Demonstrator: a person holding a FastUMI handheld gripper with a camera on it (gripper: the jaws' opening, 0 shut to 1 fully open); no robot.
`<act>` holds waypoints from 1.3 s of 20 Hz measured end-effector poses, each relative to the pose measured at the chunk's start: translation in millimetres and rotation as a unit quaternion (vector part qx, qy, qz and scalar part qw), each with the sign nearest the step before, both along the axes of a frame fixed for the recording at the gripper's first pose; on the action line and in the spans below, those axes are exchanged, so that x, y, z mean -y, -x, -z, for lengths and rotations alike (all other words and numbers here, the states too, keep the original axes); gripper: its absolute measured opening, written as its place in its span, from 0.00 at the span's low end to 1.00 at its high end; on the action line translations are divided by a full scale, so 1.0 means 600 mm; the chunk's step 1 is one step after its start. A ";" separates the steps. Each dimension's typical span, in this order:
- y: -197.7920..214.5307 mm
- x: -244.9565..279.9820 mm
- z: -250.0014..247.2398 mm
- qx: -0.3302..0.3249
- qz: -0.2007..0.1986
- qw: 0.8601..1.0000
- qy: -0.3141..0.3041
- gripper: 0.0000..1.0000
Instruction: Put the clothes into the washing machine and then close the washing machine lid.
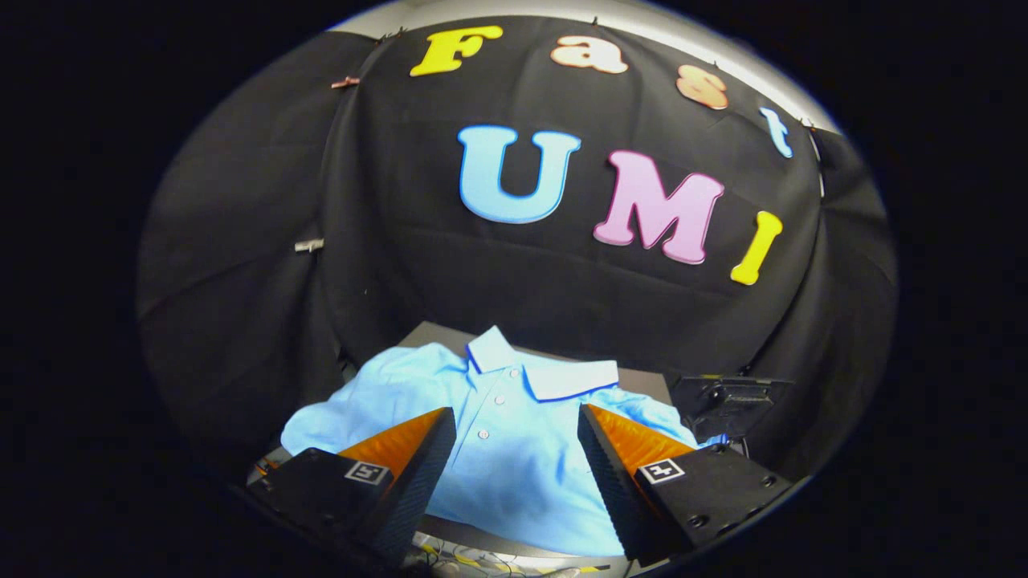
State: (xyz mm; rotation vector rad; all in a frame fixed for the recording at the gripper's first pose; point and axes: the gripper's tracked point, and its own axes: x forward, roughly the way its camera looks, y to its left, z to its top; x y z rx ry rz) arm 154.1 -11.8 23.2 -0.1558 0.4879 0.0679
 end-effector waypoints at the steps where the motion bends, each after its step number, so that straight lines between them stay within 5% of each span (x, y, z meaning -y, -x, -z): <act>1: -0.008 0.003 0.013 -0.017 0.003 1.000 0.001 0.97; 13: -0.090 0.019 0.126 -0.157 0.061 0.986 0.012 0.94; 18: -0.099 0.011 0.130 -0.190 0.063 0.979 -0.046 0.93; 20: -0.106 0.009 0.135 -0.196 0.042 0.979 -0.036 0.86; 24: -0.104 0.017 0.127 -0.182 0.050 0.982 -0.019 0.10; 26: -0.107 0.013 0.128 -0.174 0.024 0.984 0.001 0.09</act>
